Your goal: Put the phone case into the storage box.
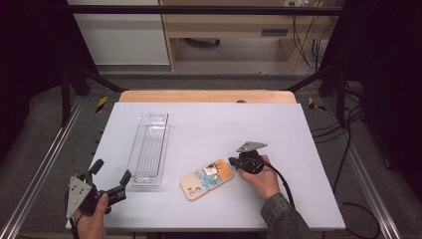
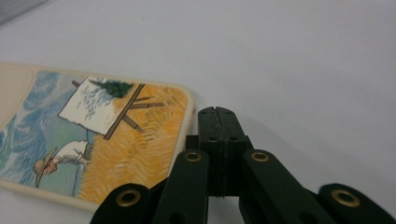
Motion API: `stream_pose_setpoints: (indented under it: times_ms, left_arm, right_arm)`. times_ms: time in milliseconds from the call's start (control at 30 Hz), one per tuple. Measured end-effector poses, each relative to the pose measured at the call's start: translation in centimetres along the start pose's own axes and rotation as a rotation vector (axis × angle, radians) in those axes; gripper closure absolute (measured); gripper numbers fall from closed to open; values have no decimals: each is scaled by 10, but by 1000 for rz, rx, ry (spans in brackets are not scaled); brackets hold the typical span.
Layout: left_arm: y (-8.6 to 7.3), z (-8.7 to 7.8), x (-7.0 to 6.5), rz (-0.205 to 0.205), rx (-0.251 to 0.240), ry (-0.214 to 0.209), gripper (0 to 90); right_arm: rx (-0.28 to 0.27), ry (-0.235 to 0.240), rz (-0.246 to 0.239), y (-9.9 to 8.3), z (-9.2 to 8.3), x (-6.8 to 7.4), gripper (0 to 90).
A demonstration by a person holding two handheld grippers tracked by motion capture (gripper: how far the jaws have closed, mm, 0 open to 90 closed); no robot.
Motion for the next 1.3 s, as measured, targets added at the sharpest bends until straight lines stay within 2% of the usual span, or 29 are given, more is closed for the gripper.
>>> stream_pose_setpoints:
  times_ms: [33, 67, 100, 200, 233, 267, 300, 333, 433, 533, 567, 600, 633, 800, 833, 867, 933, 967, 1000, 1033, 1067, 1100, 1200, 1300]
  left_arm:
    - [0, 0, 0, -1, 1, -2, 24]
    - [0, 0, 0, -1, 1, -2, 24]
    - [-1, 0, -1, -2, 6, -6, 24]
    - [-1, 0, -3, 11, 20, -10, 24]
    - [-1, 0, -4, 18, 24, -12, 24]
    - [0, -1, -6, 22, 24, -14, 24]
    - [1, -1, -7, 27, 27, -16, 24]
    - [2, -1, -9, 27, 28, -19, 24]
    - [3, -1, -15, 49, 43, -34, 23]
    - [5, 0, -22, 71, 58, -51, 22]
    - [5, 1, -25, 85, 65, -58, 22]
    - [6, 2, -30, 88, 72, -71, 21]
    - [6, 2, -30, 88, 72, -71, 21]
    - [7, 7, -47, 135, 123, -117, 21]
    - [8, 9, -55, 145, 135, -135, 21]
    - [8, 9, -55, 145, 135, -135, 21]
    - [9, 13, -69, 167, 162, -168, 20]
    - [9, 14, -74, 174, 171, -176, 20]
    - [10, 17, -81, 172, 174, -195, 20]
    - [11, 21, -91, 187, 177, -221, 18]
    - [9, 24, -98, 199, 199, -234, 18]
    - [7, 25, -105, 190, 221, -254, 18]
    - [5, 33, -127, 203, 252, -312, 18]
    - [-3, 43, -143, 250, 313, -346, 19]
  right_arm:
    - [-24, -14, 12, 2, -4, -3, 900]
    - [-24, -14, 12, 2, -4, -3, 900]
    - [-78, -40, 17, 6, -14, -6, 893]
    - [-158, -70, 31, 11, -32, -10, 811]
    - [-158, -70, 31, 11, -32, -10, 811]
    - [-186, -79, 37, 13, -39, -12, 754]
    - [-258, -91, 56, 16, -57, -14, 610]
    - [-258, -91, 56, 16, -57, -14, 610]
    - [-306, -122, 79, 15, -79, -19, 357]
    - [-365, -164, 97, 10, -100, -25, 213]
    - [-407, -173, 122, 6, -113, -29, 163]
    - [-424, -176, 130, 5, -117, -30, 138]
    - [-424, -176, 130, 5, -117, -30, 138]
    - [-506, -192, 137, -6, -135, -39, 59]
    - [-523, -193, 131, -7, -141, -41, 54]
    - [-523, -193, 131, -7, -141, -41, 54]
    - [-539, -196, 128, -8, -145, -44, 54]
    - [-534, -195, 128, -9, -145, -44, 54]
    - [-525, -194, 123, -11, -144, -44, 55]
    - [-525, -194, 123, -11, -144, -44, 55]
    - [-506, -198, 115, -14, -140, -44, 69]
    - [-502, -200, 110, -15, -139, -43, 73]
    - [-484, -216, 82, -16, -137, -43, 76]
    - [-479, -210, 77, -17, -135, -41, 78]
Point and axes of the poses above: each handheld gripper's, and its own axes: z roughly forward along the jaws, y roughly out of its top, x roughly to its left, the point moved 10 cm from there along z, roughly forward along the jaws, and after that the axes turned 1 degree about -z, right-handed, at the moved point
